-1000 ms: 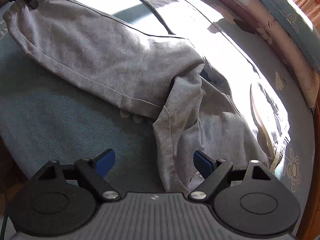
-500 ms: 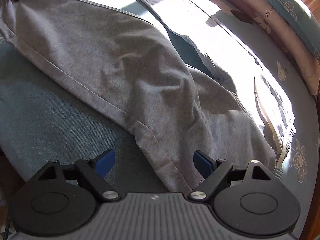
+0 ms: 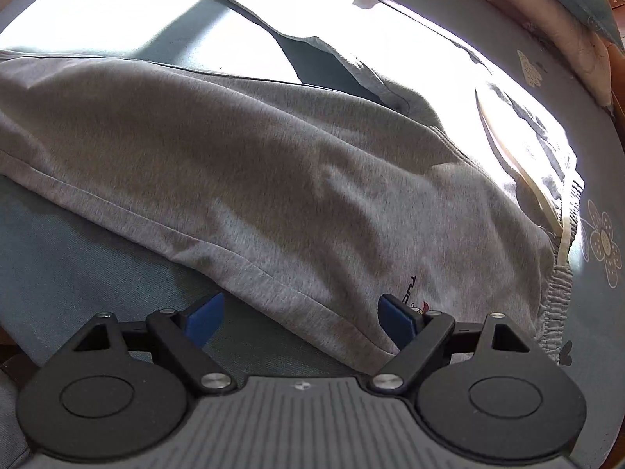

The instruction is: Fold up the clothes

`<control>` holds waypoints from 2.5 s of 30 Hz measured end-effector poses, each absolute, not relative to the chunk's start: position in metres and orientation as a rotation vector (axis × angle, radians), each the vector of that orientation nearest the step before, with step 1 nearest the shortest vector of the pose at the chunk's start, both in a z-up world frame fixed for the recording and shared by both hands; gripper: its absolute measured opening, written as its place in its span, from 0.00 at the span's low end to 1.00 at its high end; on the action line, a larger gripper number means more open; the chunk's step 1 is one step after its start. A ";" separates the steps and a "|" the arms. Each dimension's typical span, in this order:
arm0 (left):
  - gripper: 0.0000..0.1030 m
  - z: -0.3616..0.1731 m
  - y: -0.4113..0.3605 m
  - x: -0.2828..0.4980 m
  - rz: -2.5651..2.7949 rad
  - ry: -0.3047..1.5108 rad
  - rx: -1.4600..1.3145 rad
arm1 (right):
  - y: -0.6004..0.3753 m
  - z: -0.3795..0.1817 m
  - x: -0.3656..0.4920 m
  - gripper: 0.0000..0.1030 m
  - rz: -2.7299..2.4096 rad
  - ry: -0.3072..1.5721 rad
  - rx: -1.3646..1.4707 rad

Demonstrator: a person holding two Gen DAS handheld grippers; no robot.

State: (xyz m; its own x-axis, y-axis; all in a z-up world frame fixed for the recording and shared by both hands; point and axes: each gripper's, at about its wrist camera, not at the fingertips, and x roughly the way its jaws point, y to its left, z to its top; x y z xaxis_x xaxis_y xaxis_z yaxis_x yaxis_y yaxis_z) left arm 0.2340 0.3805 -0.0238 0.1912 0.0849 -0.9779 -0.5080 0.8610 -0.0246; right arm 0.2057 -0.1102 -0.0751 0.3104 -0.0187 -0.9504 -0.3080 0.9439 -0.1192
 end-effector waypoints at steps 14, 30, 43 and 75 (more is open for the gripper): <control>0.42 -0.020 0.392 0.232 0.486 1.236 -0.306 | -0.067 -0.085 0.181 0.84 0.512 1.025 -0.817; 0.48 -0.103 0.128 0.134 -0.573 0.917 0.984 | -0.047 -0.119 0.183 0.25 0.644 0.930 -1.114; 0.58 -0.135 0.105 0.129 -0.721 0.750 1.435 | -0.061 -0.094 0.218 0.24 0.511 1.017 -0.808; 0.20 -0.105 0.131 0.169 -0.891 0.937 1.362 | -0.087 -0.100 0.163 0.29 0.706 1.206 -0.819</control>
